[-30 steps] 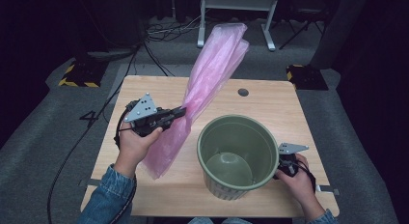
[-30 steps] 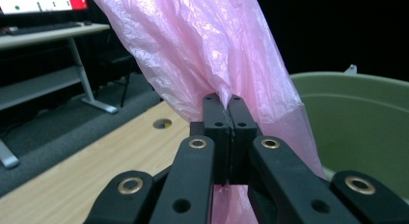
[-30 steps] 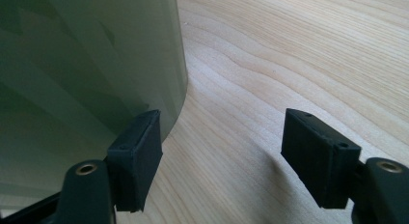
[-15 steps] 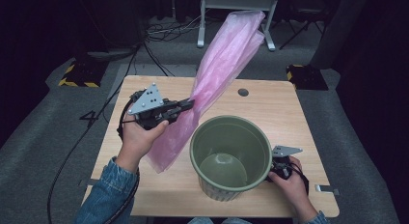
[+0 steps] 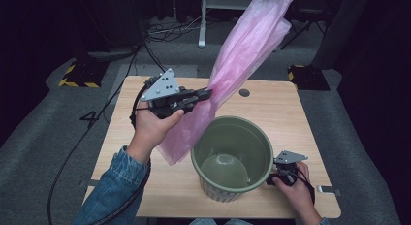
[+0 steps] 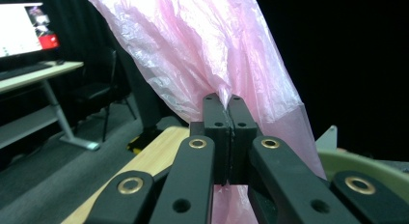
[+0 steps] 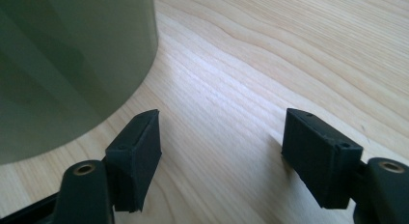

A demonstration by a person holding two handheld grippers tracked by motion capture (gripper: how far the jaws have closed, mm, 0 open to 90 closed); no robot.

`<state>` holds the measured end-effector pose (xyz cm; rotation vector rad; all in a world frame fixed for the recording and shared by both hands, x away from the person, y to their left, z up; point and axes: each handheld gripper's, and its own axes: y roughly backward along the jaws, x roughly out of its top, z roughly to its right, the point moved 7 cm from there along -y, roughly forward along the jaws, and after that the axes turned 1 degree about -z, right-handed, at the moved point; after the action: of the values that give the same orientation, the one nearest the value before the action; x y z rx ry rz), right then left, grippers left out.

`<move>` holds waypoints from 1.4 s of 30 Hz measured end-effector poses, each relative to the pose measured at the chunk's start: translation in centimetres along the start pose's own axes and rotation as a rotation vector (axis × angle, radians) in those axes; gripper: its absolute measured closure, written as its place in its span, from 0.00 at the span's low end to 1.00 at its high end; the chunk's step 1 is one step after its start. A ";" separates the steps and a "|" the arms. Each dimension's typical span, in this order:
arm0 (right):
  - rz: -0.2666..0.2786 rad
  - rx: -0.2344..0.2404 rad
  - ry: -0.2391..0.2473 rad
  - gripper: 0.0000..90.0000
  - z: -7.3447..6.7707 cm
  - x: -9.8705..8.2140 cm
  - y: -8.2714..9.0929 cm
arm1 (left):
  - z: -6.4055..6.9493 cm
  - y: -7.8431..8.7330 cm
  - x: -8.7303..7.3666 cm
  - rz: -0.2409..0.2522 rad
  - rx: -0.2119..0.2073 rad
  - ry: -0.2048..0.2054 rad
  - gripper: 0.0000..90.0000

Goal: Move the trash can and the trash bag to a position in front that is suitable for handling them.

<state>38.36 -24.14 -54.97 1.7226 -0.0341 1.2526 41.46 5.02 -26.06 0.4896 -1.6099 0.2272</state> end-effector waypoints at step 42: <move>-0.013 -0.014 -0.040 0.34 0.5 -0.9 1.7 | 6.9 -8.7 0.7 0.053 -0.237 0.021 0.99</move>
<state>37.35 -25.82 -54.49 1.7335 -0.0553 1.2053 39.05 -5.80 -27.37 0.2617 -1.6057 0.0794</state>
